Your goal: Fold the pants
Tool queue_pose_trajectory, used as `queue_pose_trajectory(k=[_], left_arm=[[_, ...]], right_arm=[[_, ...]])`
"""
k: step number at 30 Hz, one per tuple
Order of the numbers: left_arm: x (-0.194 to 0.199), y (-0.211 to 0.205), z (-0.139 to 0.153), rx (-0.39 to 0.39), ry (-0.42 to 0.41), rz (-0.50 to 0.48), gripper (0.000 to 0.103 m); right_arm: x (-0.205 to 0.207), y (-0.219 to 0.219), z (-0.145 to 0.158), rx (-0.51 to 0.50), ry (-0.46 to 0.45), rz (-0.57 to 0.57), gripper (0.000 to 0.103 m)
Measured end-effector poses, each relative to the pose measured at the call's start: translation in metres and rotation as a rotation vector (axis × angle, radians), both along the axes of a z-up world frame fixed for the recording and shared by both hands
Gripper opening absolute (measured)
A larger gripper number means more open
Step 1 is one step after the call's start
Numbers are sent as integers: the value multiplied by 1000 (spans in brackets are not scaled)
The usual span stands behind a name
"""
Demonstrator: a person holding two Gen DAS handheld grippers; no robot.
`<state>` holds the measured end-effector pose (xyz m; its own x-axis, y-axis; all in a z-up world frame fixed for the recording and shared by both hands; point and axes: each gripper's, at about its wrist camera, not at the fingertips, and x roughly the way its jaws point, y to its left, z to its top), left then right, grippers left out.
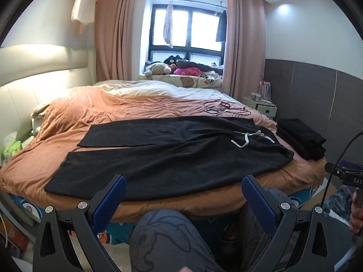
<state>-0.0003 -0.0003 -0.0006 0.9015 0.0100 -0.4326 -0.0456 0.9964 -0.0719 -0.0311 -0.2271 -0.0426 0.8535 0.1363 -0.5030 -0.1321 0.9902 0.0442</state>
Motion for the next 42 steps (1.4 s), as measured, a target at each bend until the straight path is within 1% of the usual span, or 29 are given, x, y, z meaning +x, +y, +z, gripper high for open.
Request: queue_pose_trajectory(k=[3,4,6,8,13,32,42], left_arm=[[-4,-2,1,6,-3,0,103],[0,4,0,-9,10,-4,103],[-7,7,5,-3,5,-17,102],[-4,0,5,16,9,-23,103],[-6,-4,3,13,-8,-34,103],[-13,-2,6,9,-29,-20,103],[-15,-2,8,3,-35,-22,103]], right_arm=[[0,-1,0,-6,-6,1,103],[1,-1,0,-10,-8,1,103],[0,-2,-2,-13,-12,-1,103],[-2,0,0,-17,-14,-3,103],[-3,0,1,-20,-18,-5,103],[-2,-7,7,-20,-34,-8,103],[-8,-4,6,-24,-42,-14,103]])
